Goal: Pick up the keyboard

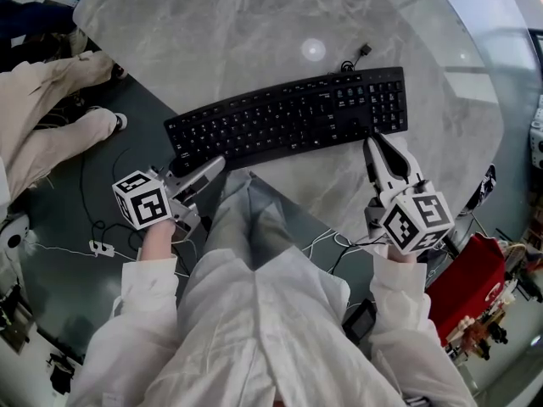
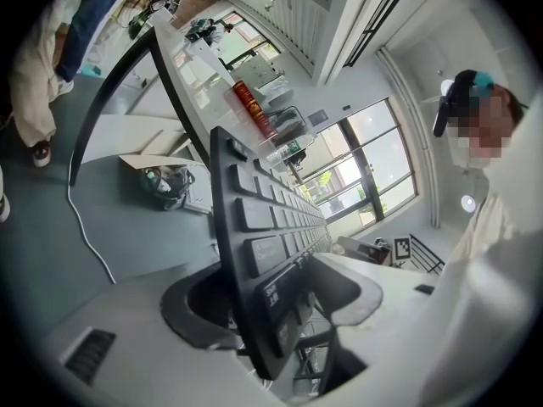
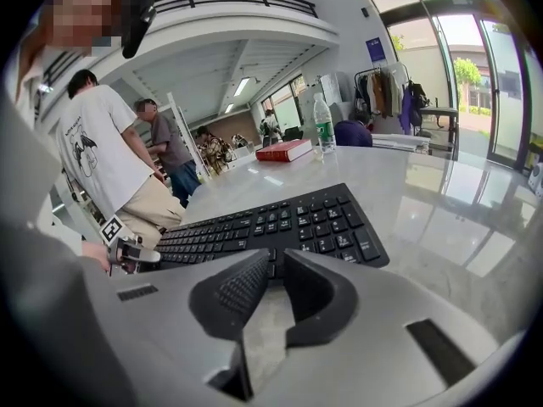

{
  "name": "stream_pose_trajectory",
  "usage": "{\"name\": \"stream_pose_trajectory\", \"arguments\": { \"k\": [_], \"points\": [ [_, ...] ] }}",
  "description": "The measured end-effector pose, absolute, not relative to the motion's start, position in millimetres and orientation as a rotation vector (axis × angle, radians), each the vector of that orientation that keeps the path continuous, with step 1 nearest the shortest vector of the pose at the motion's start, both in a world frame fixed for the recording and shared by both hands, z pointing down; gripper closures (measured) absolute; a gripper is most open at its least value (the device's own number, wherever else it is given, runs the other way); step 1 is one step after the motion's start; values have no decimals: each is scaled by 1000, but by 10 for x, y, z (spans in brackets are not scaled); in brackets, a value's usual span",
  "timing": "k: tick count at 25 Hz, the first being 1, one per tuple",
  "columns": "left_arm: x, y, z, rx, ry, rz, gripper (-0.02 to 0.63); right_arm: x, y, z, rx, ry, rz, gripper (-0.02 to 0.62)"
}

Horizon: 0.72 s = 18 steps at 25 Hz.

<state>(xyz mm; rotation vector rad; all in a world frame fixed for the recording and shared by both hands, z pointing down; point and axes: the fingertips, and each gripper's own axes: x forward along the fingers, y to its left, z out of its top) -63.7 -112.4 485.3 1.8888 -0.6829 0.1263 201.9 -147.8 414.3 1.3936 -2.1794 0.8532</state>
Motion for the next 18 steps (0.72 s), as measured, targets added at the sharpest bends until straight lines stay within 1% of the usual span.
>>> {"name": "stream_pose_trajectory", "arguments": {
  "k": [10, 11, 12, 13, 18],
  "points": [
    [-624, -1122, 4851, 1893, -656, 133, 331, 2251, -1585, 4121, 1457, -2147, 817, 554],
    [-623, -1122, 4852, 1894, -652, 132, 331, 2266, -1596, 4123, 1454, -2146, 813, 544],
    [-622, -1122, 4852, 1893, -649, 132, 331, 2276, -1604, 4127, 1444, -2147, 812, 518],
    [-620, -1121, 4851, 1893, -646, 131, 331, 2281, -1613, 4133, 1429, -2148, 811, 478],
    [-618, -1119, 4862, 1883, -636, 122, 327, 2358, -1688, 4129, 1405, -2142, 768, 444]
  ]
}}
